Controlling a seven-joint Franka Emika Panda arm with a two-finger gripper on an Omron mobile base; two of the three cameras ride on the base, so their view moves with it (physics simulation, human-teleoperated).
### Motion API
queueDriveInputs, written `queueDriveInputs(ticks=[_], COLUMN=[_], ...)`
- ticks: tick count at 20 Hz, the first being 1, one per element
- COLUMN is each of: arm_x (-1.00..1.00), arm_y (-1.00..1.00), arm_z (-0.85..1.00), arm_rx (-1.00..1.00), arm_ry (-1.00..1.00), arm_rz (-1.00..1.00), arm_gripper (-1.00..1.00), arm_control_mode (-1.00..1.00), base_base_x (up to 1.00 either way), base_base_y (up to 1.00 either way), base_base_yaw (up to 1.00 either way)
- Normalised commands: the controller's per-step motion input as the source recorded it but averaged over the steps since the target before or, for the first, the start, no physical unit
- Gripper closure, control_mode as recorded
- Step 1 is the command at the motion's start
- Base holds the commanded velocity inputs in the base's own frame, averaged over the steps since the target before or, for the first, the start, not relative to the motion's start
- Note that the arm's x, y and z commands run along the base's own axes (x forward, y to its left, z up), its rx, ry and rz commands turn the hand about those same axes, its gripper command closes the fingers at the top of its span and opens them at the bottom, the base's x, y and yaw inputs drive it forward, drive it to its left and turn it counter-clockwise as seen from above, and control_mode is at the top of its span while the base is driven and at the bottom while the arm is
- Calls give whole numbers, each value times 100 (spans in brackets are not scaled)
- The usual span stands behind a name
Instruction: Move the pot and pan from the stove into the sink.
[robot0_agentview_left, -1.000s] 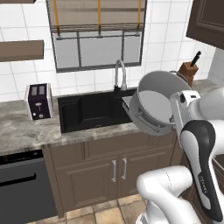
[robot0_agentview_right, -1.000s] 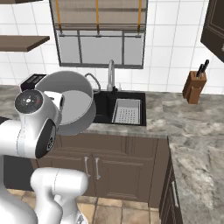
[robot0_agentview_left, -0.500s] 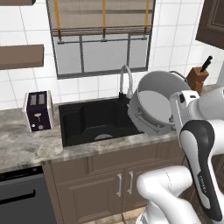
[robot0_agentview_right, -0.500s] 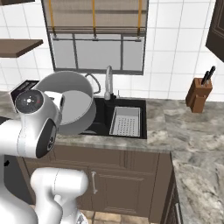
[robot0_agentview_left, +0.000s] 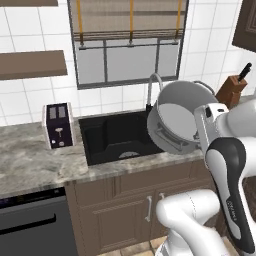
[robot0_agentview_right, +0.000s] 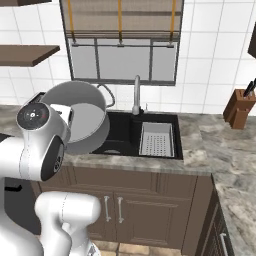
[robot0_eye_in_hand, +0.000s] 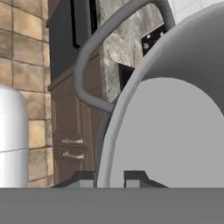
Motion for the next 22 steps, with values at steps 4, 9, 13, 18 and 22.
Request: queueDriveInputs(ticks=[4,9,13,18,22], arm_x=[0,8,41,43,42], arm_y=[0,3,30,44,46], arm_z=[0,-1,-9,-20,-22], arm_rx=[0,0,-3,-5,-4], arm_ry=[0,0,2,1,0], arm_rz=[0,-1,-7,-8,-8], arm_gripper=[100,100,100,100,100], arm_control_mode=[100,-100,-100,-100,-100], base_base_x=[0,0,0,0,0], base_base_y=[10,0,0,0,0], base_base_yaw=[-1,0,0,0,0])
